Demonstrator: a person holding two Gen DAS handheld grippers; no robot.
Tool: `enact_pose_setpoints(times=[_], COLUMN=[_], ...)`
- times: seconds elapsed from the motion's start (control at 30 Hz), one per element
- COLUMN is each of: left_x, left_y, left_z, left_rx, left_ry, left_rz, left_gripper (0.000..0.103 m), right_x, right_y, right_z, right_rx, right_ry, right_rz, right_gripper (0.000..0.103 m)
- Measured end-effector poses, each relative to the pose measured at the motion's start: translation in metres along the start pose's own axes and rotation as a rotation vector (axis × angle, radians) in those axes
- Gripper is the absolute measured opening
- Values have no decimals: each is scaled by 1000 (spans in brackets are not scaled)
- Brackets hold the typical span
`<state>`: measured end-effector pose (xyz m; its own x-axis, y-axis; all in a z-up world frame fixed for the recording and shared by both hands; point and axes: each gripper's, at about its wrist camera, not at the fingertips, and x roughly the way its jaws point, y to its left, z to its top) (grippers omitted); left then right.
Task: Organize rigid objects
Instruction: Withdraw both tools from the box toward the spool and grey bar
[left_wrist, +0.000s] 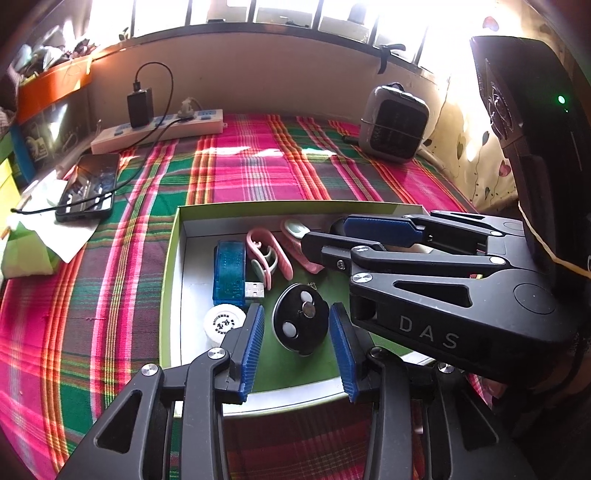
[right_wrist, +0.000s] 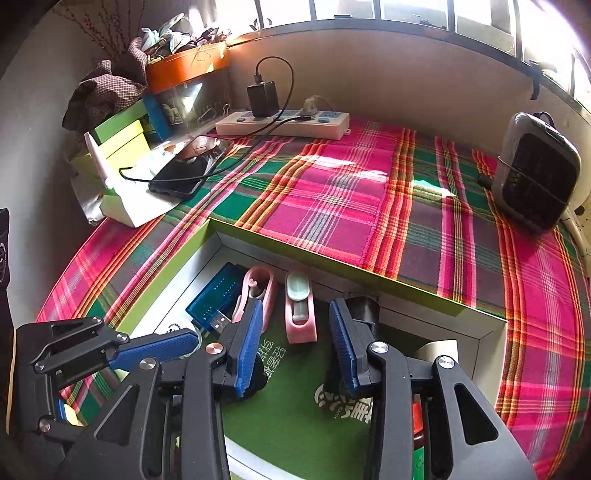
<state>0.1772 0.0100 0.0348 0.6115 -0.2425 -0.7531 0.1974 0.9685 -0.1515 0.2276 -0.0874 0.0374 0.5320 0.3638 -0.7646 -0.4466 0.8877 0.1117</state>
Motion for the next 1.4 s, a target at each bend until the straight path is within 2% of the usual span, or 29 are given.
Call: enact_pose_setpoints(times=[0.7, 0.87, 1.27, 1.4], left_x=[-47, -52, -47, -43], left_y=[-10, -13, -25, -33], left_z=[-27, -36, -54, -57], left_rx=[10, 6, 18, 23], left_ry=[-56, -60, -11, 12], left_rz=[-10, -44, -133, -161], left_gripper=[36, 37, 41, 42], right_x=[-73, -90, -115, -119], right_y=[3, 0, -24, -33], right_z=[-41, -57, -103, -118], right_rx=[63, 88, 185, 222], right_ry=[-108, -131, -140, -143], right_rz=[-43, -63, -130, -142], right_gripper=[39, 40, 41, 45])
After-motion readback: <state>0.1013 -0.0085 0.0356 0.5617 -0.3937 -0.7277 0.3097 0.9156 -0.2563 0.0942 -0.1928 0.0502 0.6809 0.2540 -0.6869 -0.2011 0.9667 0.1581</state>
